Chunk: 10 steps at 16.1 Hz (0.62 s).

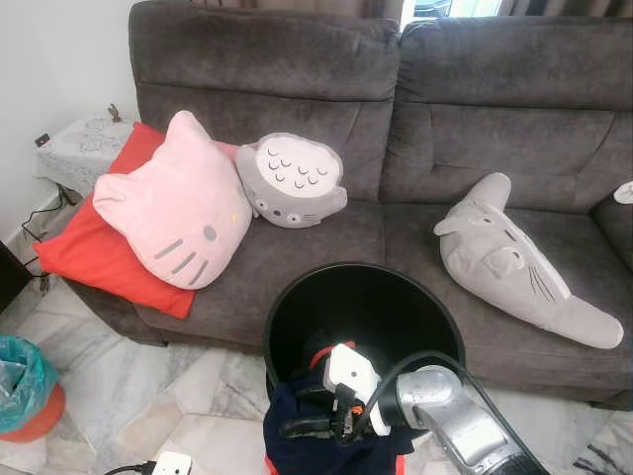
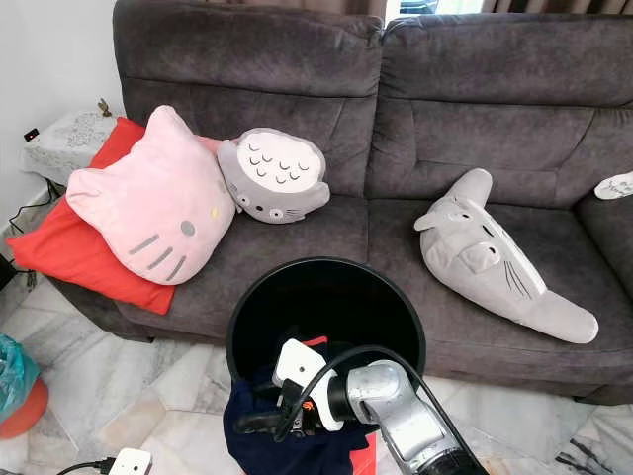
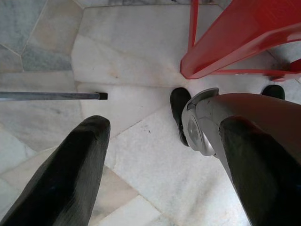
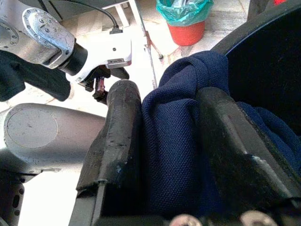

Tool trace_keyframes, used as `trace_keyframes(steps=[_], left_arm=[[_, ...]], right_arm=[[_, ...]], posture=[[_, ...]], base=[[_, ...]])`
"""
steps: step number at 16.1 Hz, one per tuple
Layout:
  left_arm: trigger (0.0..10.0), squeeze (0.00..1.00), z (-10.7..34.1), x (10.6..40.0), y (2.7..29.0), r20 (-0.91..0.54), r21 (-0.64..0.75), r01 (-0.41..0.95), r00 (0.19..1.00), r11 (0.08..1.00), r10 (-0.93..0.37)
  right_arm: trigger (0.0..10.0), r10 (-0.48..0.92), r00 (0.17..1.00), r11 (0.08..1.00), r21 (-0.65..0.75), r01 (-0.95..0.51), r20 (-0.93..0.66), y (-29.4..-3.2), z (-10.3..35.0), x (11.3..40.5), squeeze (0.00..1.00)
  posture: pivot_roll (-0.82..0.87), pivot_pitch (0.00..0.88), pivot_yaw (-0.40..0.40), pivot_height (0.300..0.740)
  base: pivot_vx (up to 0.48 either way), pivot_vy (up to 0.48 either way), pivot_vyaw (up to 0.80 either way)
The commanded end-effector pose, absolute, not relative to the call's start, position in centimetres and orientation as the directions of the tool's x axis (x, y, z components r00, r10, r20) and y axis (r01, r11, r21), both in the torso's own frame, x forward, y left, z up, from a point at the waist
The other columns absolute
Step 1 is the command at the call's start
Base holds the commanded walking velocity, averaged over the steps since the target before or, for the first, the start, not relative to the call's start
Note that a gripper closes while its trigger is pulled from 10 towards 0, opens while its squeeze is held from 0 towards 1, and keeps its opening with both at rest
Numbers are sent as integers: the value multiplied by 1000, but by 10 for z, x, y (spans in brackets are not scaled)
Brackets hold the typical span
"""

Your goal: Hang hanger

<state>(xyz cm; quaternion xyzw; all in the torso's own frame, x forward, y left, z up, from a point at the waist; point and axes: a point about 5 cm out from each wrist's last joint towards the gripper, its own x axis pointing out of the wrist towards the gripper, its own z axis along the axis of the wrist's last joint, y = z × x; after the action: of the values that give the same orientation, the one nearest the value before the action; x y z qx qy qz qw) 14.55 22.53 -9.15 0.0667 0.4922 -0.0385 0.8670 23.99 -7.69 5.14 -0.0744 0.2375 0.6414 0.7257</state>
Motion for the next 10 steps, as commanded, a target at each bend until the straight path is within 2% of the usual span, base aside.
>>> trace_keyframes(steps=[1,6,10], left_arm=[[10000,0,-93,142,224,-866,70,131,500,989,-5],[10000,0,-93,143,224,-866,72,134,501,988,-4],[10000,0,-93,143,225,-865,76,135,502,988,-2]], right_arm=[[0,900,56,152,190,-970,-432,-74,55,240,0],[0,931,125,193,171,-966,-344,-70,71,249,0],[0,958,187,222,146,-964,-217,-64,96,257,0]], posture=[[-28,0,26,740],[-30,0,26,740],[-33,0,26,740]], base=[[0,0,0],[0,0,0],[0,0,0]])
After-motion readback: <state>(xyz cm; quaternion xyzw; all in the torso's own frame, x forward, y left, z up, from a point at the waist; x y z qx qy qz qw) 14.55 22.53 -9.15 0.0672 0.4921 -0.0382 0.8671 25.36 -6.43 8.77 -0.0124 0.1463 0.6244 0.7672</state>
